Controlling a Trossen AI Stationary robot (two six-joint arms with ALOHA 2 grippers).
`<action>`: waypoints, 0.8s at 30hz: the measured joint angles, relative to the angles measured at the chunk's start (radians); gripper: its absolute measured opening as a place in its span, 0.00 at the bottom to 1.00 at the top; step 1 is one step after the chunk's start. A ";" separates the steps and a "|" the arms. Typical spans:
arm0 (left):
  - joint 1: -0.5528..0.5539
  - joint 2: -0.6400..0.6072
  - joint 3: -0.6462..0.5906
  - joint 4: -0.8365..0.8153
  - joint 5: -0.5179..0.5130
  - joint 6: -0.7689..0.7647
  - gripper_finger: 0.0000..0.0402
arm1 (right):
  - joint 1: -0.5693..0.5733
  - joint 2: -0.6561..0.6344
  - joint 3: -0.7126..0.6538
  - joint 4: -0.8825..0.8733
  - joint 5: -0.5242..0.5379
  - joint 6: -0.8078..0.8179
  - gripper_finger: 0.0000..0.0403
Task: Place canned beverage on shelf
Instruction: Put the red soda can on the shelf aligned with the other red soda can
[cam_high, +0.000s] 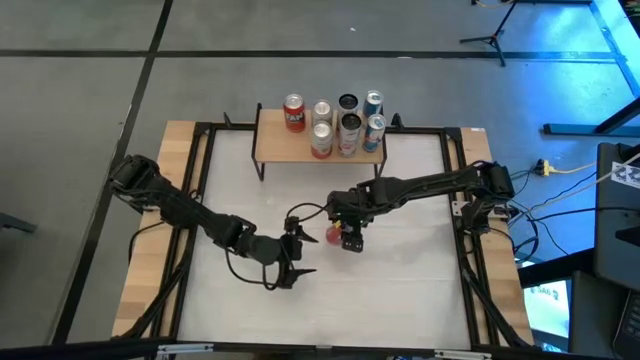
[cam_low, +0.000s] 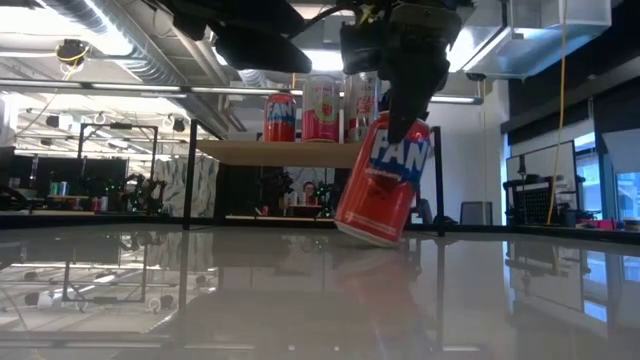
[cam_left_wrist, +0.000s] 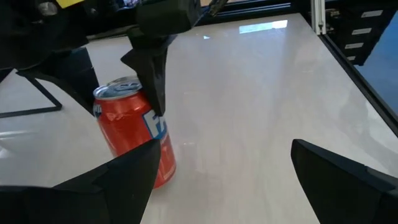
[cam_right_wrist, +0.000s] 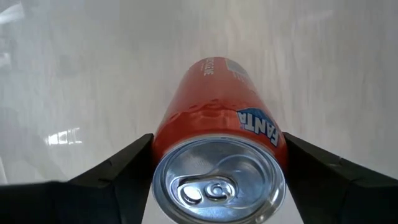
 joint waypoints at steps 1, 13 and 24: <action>-0.001 0.000 0.000 0.000 0.000 0.000 0.87 | 0.000 0.000 0.000 0.004 0.000 0.000 0.75; -0.001 0.000 0.000 0.000 -0.001 -0.001 0.87 | 0.000 0.000 -0.001 0.020 0.001 0.001 0.87; -0.001 0.000 0.000 0.001 -0.001 -0.001 0.87 | 0.002 -0.031 -0.001 -0.047 -0.025 0.007 0.87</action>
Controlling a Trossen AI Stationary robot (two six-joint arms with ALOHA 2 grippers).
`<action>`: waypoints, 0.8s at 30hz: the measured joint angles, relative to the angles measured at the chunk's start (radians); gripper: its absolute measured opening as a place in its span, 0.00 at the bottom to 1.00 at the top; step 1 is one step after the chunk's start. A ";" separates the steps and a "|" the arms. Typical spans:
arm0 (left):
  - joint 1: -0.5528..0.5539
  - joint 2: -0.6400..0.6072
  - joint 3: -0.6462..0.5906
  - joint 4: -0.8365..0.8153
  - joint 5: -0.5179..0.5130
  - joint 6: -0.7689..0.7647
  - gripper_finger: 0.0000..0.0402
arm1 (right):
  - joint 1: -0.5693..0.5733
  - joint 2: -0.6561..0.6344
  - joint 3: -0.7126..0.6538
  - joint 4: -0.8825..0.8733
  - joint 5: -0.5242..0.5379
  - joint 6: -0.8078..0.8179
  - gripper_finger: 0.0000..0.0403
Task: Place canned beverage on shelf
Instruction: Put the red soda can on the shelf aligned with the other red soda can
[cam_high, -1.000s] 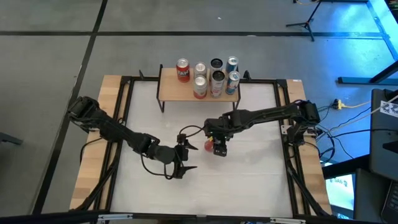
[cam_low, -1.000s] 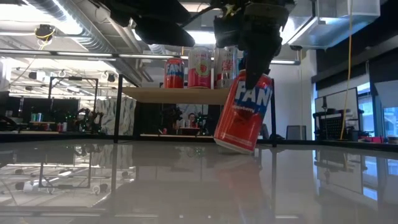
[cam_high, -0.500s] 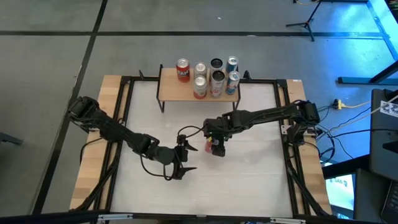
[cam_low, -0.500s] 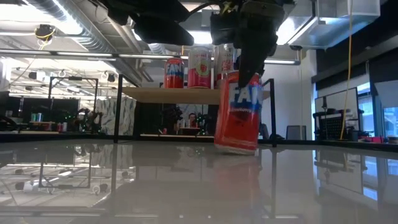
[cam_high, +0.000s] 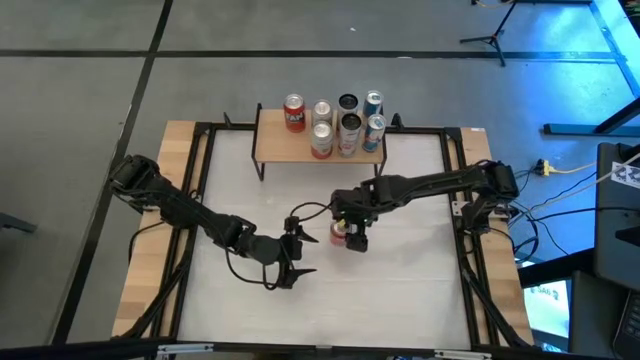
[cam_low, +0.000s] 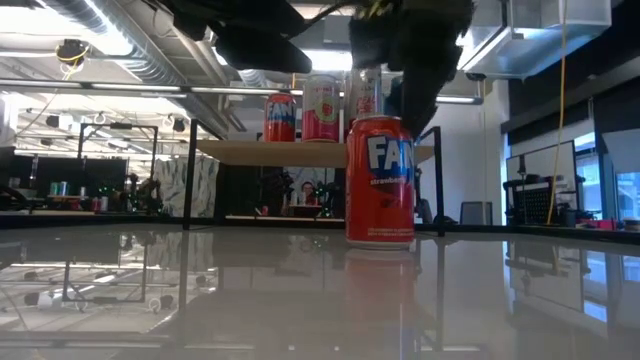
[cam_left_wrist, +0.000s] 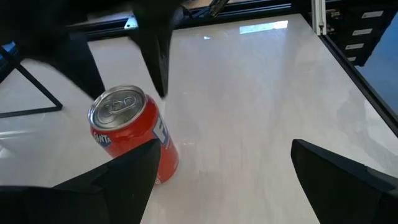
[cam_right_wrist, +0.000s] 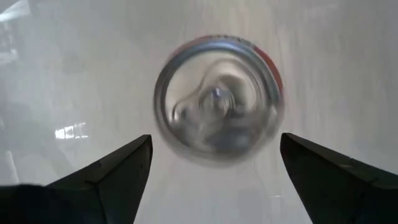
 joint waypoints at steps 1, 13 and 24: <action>0.000 0.000 0.000 0.004 0.000 0.000 0.87 | 0.006 -0.016 0.000 -0.015 0.000 0.009 0.87; 0.002 0.000 0.000 0.063 -0.027 0.010 0.87 | 0.160 -0.258 -0.013 -0.065 0.335 0.074 0.87; 0.028 0.021 -0.001 0.070 -0.089 0.042 0.87 | 0.412 -0.515 -0.410 0.116 0.649 0.268 0.87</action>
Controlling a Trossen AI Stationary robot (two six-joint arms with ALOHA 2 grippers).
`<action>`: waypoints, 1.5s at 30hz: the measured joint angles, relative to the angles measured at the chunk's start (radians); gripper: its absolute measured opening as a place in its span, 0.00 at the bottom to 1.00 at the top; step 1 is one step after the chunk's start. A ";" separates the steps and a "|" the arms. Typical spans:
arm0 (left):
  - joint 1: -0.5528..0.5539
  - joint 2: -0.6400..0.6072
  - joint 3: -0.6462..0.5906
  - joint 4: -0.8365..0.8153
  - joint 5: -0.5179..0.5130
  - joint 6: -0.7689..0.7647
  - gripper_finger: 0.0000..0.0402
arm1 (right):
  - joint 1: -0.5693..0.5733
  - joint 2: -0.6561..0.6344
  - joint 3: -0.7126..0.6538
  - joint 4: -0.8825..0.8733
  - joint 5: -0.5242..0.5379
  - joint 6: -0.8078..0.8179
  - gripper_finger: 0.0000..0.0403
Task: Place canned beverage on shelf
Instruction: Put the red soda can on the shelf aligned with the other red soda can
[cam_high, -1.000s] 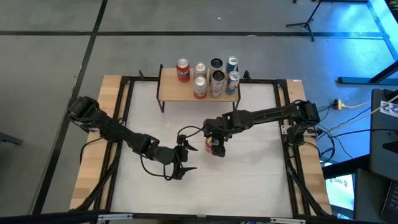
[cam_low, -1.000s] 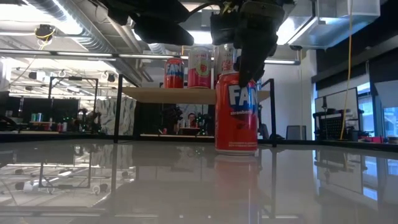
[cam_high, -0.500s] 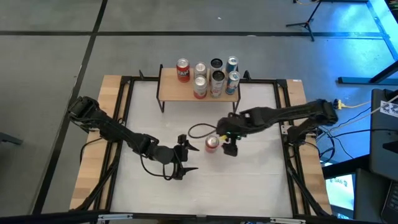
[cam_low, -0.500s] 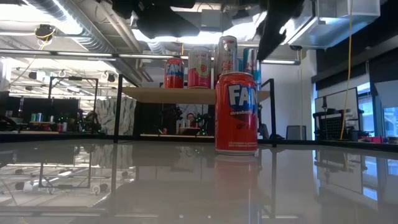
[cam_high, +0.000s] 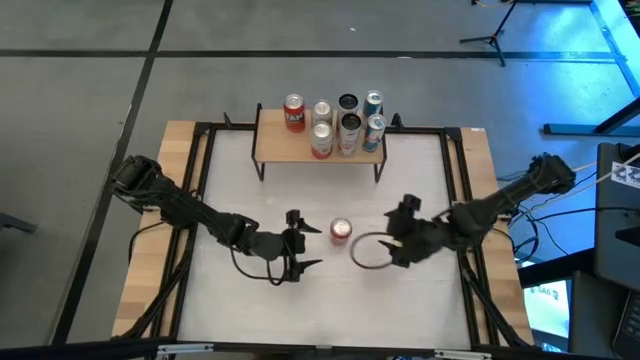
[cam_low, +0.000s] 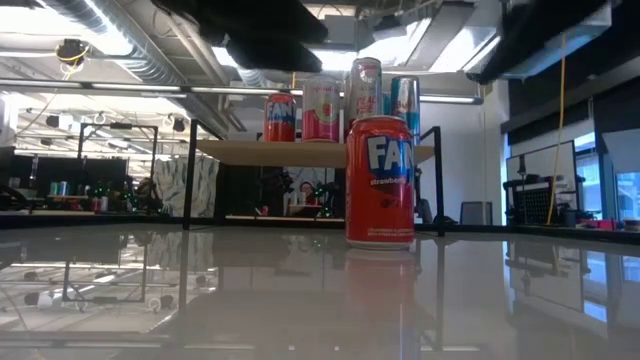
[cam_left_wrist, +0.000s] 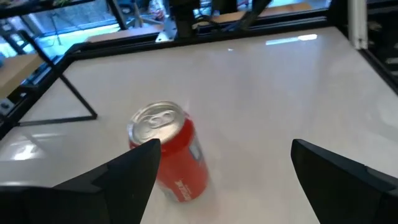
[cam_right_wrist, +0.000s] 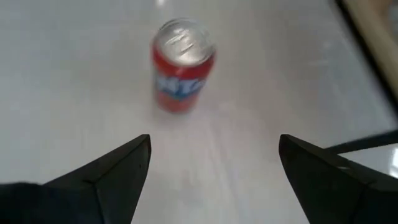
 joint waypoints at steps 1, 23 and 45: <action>0.010 0.006 0.000 0.007 0.004 -0.008 0.87 | 0.019 -0.032 -0.049 0.047 0.006 0.015 0.87; 0.233 0.042 0.185 -0.116 0.432 -0.019 0.87 | 0.122 -0.284 -0.447 0.942 0.112 -0.539 0.87; 0.235 0.043 0.185 -0.162 0.346 0.048 0.87 | 0.116 -0.229 -0.446 0.979 0.111 -0.534 0.87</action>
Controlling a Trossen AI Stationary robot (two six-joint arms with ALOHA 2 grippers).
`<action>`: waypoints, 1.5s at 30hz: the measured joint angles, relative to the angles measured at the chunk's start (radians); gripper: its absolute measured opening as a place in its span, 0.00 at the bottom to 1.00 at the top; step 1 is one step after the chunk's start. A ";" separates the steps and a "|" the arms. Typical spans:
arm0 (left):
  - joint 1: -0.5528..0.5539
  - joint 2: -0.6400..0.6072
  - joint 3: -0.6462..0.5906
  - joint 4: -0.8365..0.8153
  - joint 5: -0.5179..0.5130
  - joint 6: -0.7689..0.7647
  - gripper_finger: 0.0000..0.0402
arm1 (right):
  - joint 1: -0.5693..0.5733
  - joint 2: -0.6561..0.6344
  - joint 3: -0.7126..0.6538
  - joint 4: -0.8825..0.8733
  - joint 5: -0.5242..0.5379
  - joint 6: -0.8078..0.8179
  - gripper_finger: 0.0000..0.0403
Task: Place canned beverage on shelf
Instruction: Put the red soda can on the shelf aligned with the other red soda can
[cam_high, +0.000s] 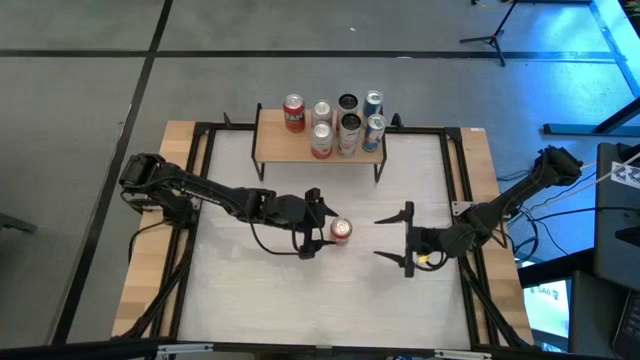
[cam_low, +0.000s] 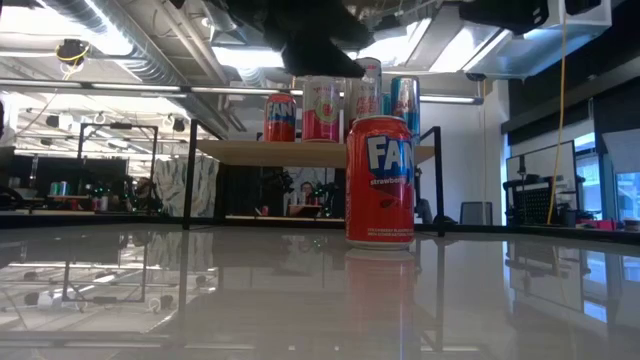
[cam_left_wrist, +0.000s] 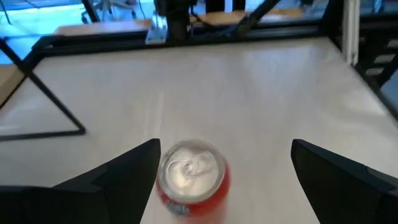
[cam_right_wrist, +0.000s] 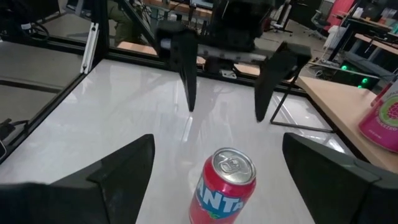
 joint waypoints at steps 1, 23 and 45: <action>-0.005 0.000 0.000 0.013 0.000 -0.012 0.87 | 0.000 0.002 0.000 -0.002 0.000 0.002 0.87; 0.018 0.274 0.486 -0.548 -0.075 -0.173 0.87 | 0.000 0.002 -0.001 -0.031 0.000 0.010 0.87; 0.041 0.422 0.531 -0.607 -0.021 -0.188 0.87 | 0.000 0.002 -0.001 -0.064 0.000 0.054 0.87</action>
